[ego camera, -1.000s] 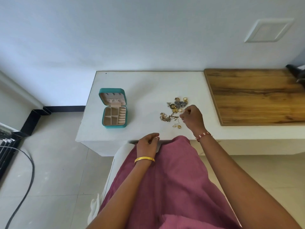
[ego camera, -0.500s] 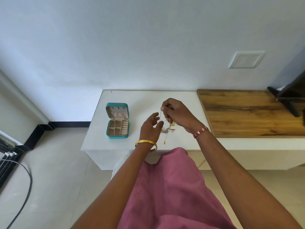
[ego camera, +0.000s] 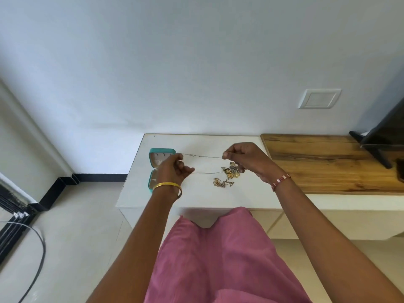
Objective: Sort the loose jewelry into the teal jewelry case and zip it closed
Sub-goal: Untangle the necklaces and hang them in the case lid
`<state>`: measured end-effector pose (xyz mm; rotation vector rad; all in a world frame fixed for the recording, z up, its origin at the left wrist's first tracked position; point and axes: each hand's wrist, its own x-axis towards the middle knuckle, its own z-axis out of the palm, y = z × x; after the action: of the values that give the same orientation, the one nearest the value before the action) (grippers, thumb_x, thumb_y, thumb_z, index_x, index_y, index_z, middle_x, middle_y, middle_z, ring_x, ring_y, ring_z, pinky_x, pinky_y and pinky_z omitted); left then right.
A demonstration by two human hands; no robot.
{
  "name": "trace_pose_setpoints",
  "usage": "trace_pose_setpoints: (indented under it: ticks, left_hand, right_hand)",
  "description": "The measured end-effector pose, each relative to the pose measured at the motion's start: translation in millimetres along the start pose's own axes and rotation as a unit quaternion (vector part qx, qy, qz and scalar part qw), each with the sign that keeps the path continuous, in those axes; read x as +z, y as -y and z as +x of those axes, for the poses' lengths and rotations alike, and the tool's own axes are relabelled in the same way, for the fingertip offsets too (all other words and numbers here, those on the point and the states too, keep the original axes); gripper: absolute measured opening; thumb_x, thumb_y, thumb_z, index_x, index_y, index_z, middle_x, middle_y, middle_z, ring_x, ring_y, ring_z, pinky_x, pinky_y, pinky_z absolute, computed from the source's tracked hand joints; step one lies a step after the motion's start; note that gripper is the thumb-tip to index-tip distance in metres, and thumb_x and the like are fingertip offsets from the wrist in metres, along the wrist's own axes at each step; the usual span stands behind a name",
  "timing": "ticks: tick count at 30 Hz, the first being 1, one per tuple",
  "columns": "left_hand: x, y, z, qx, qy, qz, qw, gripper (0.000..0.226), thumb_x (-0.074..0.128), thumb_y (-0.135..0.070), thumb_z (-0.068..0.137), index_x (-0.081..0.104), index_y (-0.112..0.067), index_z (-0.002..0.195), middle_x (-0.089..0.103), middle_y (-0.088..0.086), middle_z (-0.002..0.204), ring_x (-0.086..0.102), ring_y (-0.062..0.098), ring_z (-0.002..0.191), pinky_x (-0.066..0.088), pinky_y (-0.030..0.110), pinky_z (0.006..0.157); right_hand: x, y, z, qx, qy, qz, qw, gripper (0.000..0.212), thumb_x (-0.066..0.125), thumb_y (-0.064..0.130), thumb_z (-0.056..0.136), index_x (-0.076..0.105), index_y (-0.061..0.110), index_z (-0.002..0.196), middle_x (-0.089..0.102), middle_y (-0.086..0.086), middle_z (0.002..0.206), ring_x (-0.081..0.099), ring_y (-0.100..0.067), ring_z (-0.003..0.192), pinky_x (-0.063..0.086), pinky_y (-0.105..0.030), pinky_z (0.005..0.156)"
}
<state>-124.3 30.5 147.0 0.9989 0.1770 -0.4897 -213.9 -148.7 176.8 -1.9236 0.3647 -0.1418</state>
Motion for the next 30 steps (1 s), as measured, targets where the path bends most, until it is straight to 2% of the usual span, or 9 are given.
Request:
trace_pose_setpoints:
  ticks: [5, 7, 10, 12, 15, 19, 22, 26, 30]
  left_hand:
    - [-4, -8, -3, 0.008, 0.011, 0.019, 1.0, 0.022, 0.044, -0.009, 0.087, 0.049, -0.011, 0.066, 0.038, -0.006, 0.035, 0.04, 0.01, 0.032, 0.046, 0.02, 0.047]
    - [1, -6, -7, 0.007, 0.012, 0.011, 1.0, 0.023, 0.044, -0.009, 0.087, 0.049, -0.011, 0.065, 0.037, -0.006, 0.034, 0.034, 0.009, 0.031, 0.036, 0.019, 0.045]
    - [4, -6, -10, 0.006, 0.013, 0.026, 1.0, 0.02, 0.048, -0.01, 0.086, 0.053, -0.011, 0.067, 0.038, -0.007, 0.036, 0.028, 0.007, 0.03, 0.026, 0.014, 0.038]
    - [4, -7, -13, 0.012, 0.032, 0.068, 0.997, 0.016, 0.051, -0.011, 0.085, 0.056, -0.011, 0.07, 0.04, -0.006, 0.039, 0.027, 0.006, 0.03, 0.024, 0.012, 0.035]
    - [11, -10, -21, 0.019, 0.081, 0.183, 0.979, 0.018, 0.052, -0.011, 0.084, 0.06, -0.011, 0.067, 0.042, -0.004, 0.043, 0.029, 0.007, 0.032, 0.027, 0.013, 0.037]
    - [26, -9, -33, 0.011, 0.155, 0.345, 0.926, 0.029, 0.048, -0.012, 0.087, 0.061, -0.014, 0.062, 0.043, -0.003, 0.045, 0.032, 0.009, 0.035, 0.028, 0.019, 0.044]
    - [30, -8, -36, 0.025, 0.173, 0.382, 0.908, 0.032, 0.046, -0.012, 0.089, 0.059, -0.014, 0.06, 0.045, -0.005, 0.039, 0.034, 0.01, 0.036, 0.029, 0.019, 0.044]
    - [27, -13, -38, 0.04, 0.177, 0.381, 0.906, 0.033, 0.045, -0.013, 0.091, 0.057, -0.013, 0.06, 0.045, -0.002, 0.042, 0.035, 0.01, 0.036, 0.031, 0.02, 0.045]
    - [15, -15, -35, 0.06, 0.147, 0.409, 0.899, 0.029, 0.048, -0.02, 0.091, 0.059, -0.012, 0.066, 0.045, 0.003, 0.055, 0.036, 0.013, 0.044, 0.033, 0.022, 0.048]
  right_hand:
    - [7, -19, -8, 0.046, 0.038, -0.004, 0.998, 0.03, 0.067, 0.032, 0.082, 0.066, 0.011, 0.062, 0.047, -0.012, 0.066, 0.038, -0.007, 0.045, 0.046, -0.029, 0.06]
    - [15, -24, -12, 0.053, 0.036, 0.008, 0.998, 0.039, 0.068, 0.032, 0.082, 0.055, 0.013, 0.05, 0.046, -0.009, 0.058, 0.041, -0.012, 0.048, 0.047, -0.032, 0.064]
    - [23, -33, -17, 0.077, 0.014, 0.143, 0.987, 0.041, 0.063, 0.022, 0.086, 0.049, 0.012, 0.05, 0.048, -0.003, 0.05, 0.048, -0.016, 0.053, 0.051, -0.033, 0.069]
    - [26, -39, -22, 0.092, 0.019, 0.202, 0.975, 0.028, 0.061, 0.017, 0.087, 0.057, 0.007, 0.061, 0.056, -0.005, 0.056, 0.055, -0.016, 0.058, 0.053, -0.032, 0.072]
    - [34, -40, -26, 0.096, 0.052, 0.171, 0.979, 0.01, 0.061, 0.014, 0.087, 0.065, 0.005, 0.085, 0.065, -0.01, 0.082, 0.063, -0.016, 0.075, 0.051, -0.034, 0.086]
    - [45, -17, -23, 0.033, 0.051, 0.138, 0.989, 0.026, 0.06, 0.005, 0.086, 0.061, 0.016, 0.11, 0.064, 0.003, 0.102, 0.059, -0.01, 0.093, 0.046, -0.032, 0.089]
    - [49, 2, -21, -0.013, 0.073, 0.106, 0.992, 0.028, 0.053, -0.005, 0.085, 0.062, 0.017, 0.101, 0.064, 0.006, 0.087, 0.059, -0.007, 0.086, 0.045, -0.02, 0.081]
    - [49, 12, -21, -0.015, 0.052, 0.065, 0.996, 0.012, 0.05, -0.002, 0.087, 0.062, 0.0, 0.086, 0.064, -0.01, 0.076, 0.063, -0.019, 0.076, 0.049, -0.031, 0.086]
    - [40, 18, -23, -0.009, 0.002, 0.076, 0.997, 0.02, 0.051, 0.009, 0.092, 0.066, 0.012, 0.079, 0.058, -0.003, 0.058, 0.058, -0.015, 0.058, 0.052, -0.029, 0.075]
